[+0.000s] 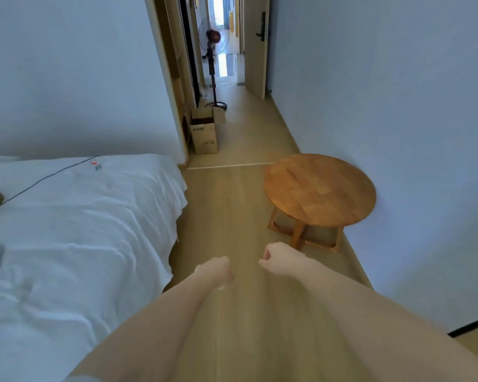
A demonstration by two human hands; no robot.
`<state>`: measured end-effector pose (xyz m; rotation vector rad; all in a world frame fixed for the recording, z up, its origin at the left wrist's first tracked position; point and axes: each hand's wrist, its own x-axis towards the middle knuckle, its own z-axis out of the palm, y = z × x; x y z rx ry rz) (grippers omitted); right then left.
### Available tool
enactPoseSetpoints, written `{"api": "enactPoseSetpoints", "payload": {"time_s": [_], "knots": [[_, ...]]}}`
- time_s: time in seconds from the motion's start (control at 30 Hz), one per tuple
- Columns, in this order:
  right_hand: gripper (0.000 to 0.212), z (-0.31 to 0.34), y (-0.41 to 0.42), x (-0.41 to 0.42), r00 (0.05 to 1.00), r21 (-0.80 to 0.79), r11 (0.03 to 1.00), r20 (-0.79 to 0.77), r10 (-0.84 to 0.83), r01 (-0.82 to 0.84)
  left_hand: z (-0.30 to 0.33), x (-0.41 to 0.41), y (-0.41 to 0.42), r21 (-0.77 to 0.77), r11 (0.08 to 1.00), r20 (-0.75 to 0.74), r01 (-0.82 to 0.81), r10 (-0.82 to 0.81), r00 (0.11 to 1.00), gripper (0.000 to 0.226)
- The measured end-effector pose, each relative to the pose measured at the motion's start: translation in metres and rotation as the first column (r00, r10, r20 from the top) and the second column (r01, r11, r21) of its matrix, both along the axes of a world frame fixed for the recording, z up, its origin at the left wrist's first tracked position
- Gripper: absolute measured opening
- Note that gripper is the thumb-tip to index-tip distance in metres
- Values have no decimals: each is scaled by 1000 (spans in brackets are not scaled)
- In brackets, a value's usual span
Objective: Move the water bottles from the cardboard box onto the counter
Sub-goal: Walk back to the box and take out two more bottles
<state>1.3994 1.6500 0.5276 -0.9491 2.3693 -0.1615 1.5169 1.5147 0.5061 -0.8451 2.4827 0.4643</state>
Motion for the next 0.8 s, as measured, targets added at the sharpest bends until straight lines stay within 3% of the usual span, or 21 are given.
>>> {"api": "enactPoseSetpoints", "payload": {"time_s": [0.17, 0.43, 0.63, 0.8], "knots": [[40, -18, -76, -116, 1000, 7, 1000, 31, 3, -3, -15, -120, -74, -33, 998, 32, 49, -48, 998, 26], [38, 4, -220, -305, 997, 2, 999, 64, 38, -38, 3, -277, -218, -61, 993, -72, -104, 100, 992, 14], [37, 6, -340, -383, 982, -15, 987, 100, 158, -157, -1, -352, -340, -37, 972, -19, -233, 233, 972, 23], [36, -16, -435, -459, 983, 22, 986, 84, 162, -164, -18, -438, -437, -52, 980, 29, -192, 194, 981, 18]]}}
